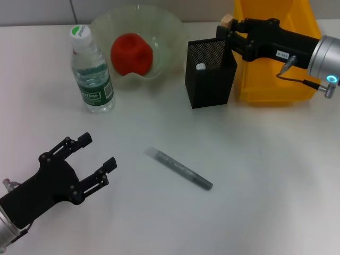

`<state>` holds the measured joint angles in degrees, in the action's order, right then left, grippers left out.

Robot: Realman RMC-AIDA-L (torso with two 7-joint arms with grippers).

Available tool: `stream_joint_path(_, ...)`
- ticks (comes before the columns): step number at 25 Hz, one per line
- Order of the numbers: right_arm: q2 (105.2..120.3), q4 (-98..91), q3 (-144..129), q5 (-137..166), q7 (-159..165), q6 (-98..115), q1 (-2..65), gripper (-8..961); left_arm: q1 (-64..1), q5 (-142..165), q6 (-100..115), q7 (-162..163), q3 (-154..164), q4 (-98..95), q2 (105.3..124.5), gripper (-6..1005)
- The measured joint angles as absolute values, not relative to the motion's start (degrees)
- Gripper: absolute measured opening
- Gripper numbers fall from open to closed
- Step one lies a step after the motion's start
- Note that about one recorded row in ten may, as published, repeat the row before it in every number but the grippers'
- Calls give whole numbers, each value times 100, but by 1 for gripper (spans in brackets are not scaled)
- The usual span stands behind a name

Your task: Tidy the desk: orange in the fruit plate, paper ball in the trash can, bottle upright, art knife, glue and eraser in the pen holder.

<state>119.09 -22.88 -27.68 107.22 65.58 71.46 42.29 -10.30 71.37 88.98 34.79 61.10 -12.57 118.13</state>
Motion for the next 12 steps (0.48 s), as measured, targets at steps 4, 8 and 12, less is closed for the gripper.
stream_joint_path(4,11909,-2276,-2852,10716,6575,7051,4250,351,-1025,7138,8856,3480,6108,-1257,11806,785)
stream_joint_path(8,11909,-2268,-2858,10716,6575,7041,4263,354,-1013,7180,8856,3480,6117,-1257,11782,784)
stream_joint_path(12,11909,-2267,-2859,10719,6575,7032,4269,357,-958,7235,8930,3524,6161,-1257,11674,784)
